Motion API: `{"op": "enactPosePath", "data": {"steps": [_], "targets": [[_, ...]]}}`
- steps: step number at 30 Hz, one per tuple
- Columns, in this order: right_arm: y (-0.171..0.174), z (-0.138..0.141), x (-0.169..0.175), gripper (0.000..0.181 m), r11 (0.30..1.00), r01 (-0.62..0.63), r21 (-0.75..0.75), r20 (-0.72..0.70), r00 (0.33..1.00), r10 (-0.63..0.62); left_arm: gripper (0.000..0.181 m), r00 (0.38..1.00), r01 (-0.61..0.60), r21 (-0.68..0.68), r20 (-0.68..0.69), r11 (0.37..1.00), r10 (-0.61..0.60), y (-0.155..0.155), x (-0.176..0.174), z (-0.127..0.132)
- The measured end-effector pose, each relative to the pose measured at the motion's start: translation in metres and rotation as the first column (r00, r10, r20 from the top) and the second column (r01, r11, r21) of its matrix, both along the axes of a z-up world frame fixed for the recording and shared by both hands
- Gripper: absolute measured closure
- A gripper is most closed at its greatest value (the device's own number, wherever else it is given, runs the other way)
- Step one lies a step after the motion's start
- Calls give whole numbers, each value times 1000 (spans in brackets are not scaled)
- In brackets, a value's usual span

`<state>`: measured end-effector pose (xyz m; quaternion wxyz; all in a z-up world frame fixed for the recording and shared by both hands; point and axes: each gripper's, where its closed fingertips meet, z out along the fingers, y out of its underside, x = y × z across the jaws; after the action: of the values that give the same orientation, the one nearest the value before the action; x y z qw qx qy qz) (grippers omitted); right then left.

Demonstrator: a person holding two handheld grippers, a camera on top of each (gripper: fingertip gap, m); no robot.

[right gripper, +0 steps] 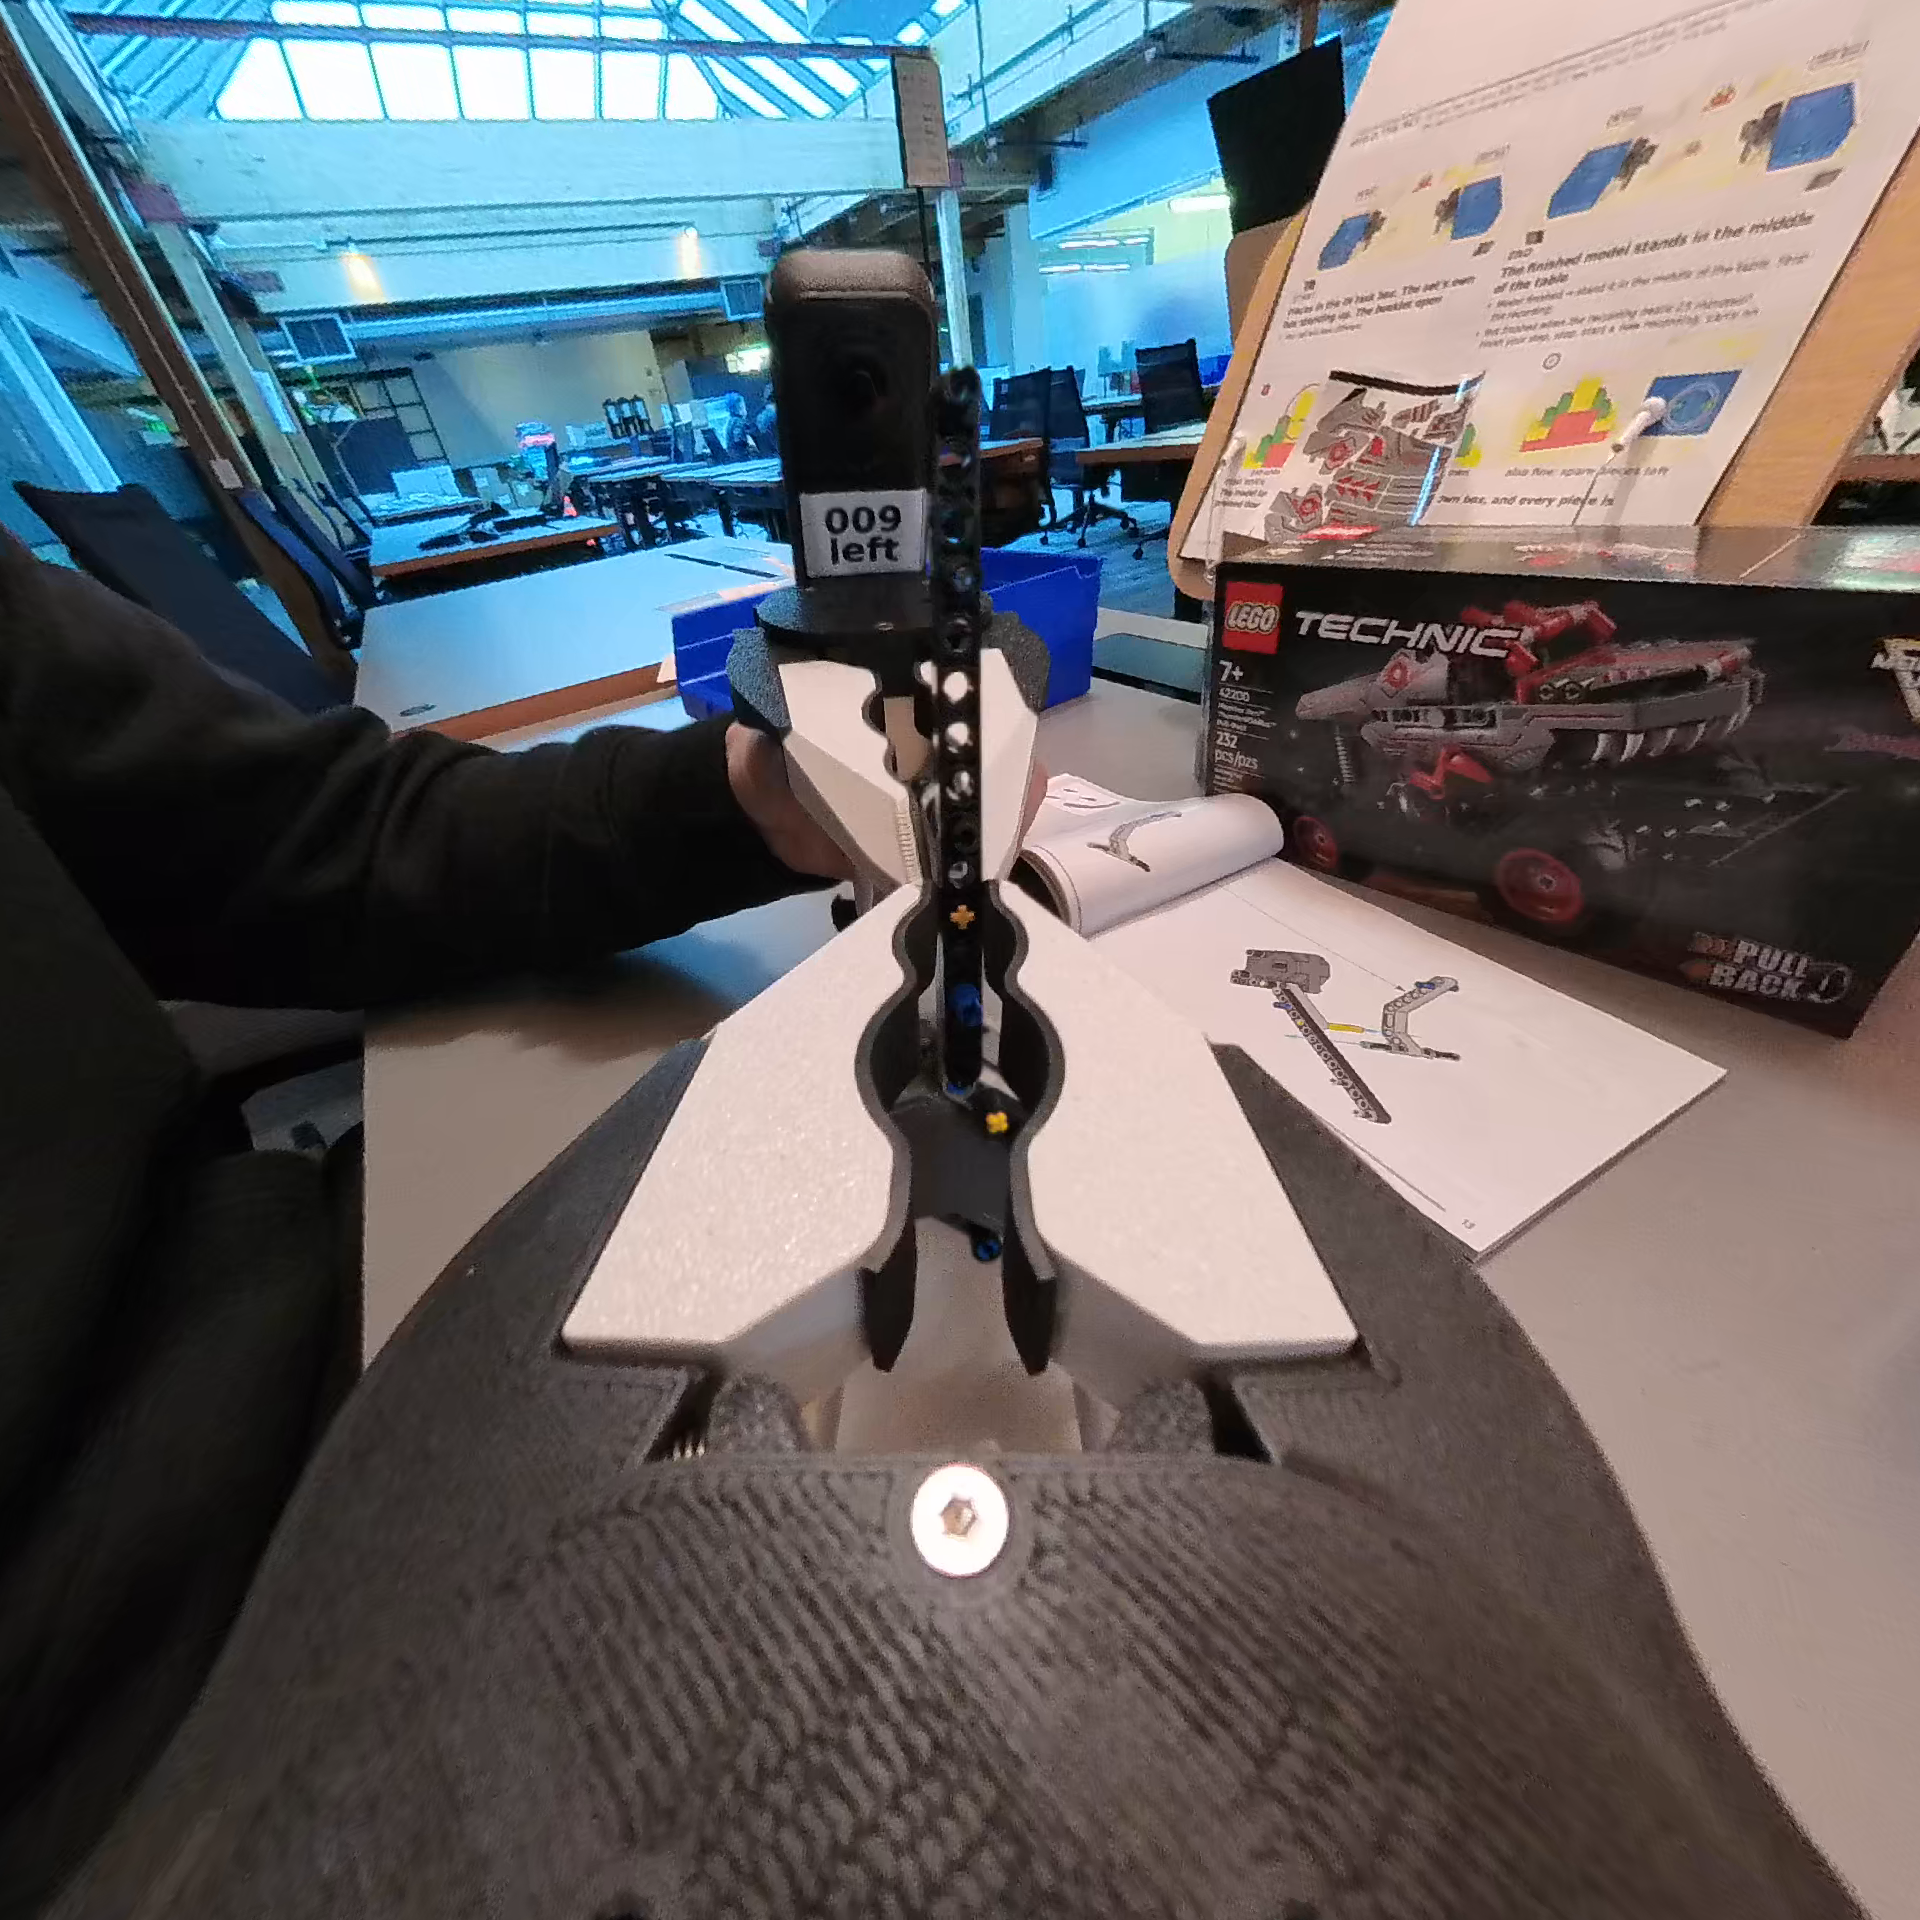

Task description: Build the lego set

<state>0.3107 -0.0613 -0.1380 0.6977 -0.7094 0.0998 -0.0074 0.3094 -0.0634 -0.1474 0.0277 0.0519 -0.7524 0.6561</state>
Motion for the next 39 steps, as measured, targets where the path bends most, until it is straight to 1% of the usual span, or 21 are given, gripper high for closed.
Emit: {"op": "enactPosePath", "data": {"steps": [3, 9, 12, 14, 17, 19, 22, 24, 26, 29, 31, 33, 34, 35, 36, 37, 39], "targets": [[-3, 0, -1, 176, 1000, -2, -9, 4, 1000, 2, 176, 1000, -4, -22, -6, 1000, 4, -1, -1, 4], [-3, -1, -1, 177, 1000, 10, -25, 35, 999, -10, 176, 1000, -5, -8, -2, 1000, 5, 2, 0, 6], [-2, -2, -2, 177, 1000, -2, -17, 16, 1000, 2, 176, 1000, -1, 0, 5, 1000, 1, 3, -1, 5], [-1, -6, -3, 176, 999, -15, -40, 12, 1000, 15, 176, 1000, 3, 13, 11, 1000, -4, 3, -2, 4], [2, -5, -2, 176, 1000, -12, -12, -2, 1000, 12, 177, 1000, -4, -23, 9, 1000, 5, 4, 0, 9], [8, -12, -3, 176, 999, -21, -33, -6, 1000, 21, 176, 1000, 1, -14, 12, 1000, -1, 5, -1, 8], [10, -2, -7, 176, 998, -53, 42, -9, 999, 53, 176, 1000, 13, -15, 17, 1000, -13, 7, -4, 15], [13, -10, -4, 176, 1000, -27, -8, 13, 1000, 27, 176, 999, -1, 40, 49, 999, -1, 10, -2, 9], [14, -6, -3, 176, 999, -29, 43, -11, 1000, 30, 176, 1000, -2, 13, 14, 1000, 2, 10, -1, 11], [15, -11, 0, 176, 1000, -9, 11, -4, 1000, 9, 175, 1000, -13, 30, 2, 999, 13, 11, 2, 6], [13, -10, 2, 176, 998, -22, 59, -36, 999, 24, 176, 999, -20, -2, -42, 1000, 20, 10, 5, 8], [10, -1, 6, 176, 986, -12, 168, -87, 996, 27, 176, 997, -30, -60, -69, 998, 26, 11, 7, 14], [9, 2, 8, 177, 981, -15, 196, -114, 993, 38, 176, 996, -32, -57, -80, 998, 27, 11, 8, 14], [7, 2, 9, 177, 978, -8, 208, -129, 991, 35, 169, 996, -37, -50, -85, 998, 33, 13, 9, 14], [5, 5, 11, 177, 974, 3, 228, -135, 990, 29, 166, 996, -45, -59, -85, 997, 40, 15, 11, 17], [3, 7, 12, 177, 969, 12, 248, -150, 988, 26, 167, 996, -48, -69, -84, 996, 42, 18, 12, 20], [1, 9, 14, 177, 966, 18, 257, -158, 987, 24, 167, 995, -60, -33, -77, 998, 57, 24, 15, 16]]}}
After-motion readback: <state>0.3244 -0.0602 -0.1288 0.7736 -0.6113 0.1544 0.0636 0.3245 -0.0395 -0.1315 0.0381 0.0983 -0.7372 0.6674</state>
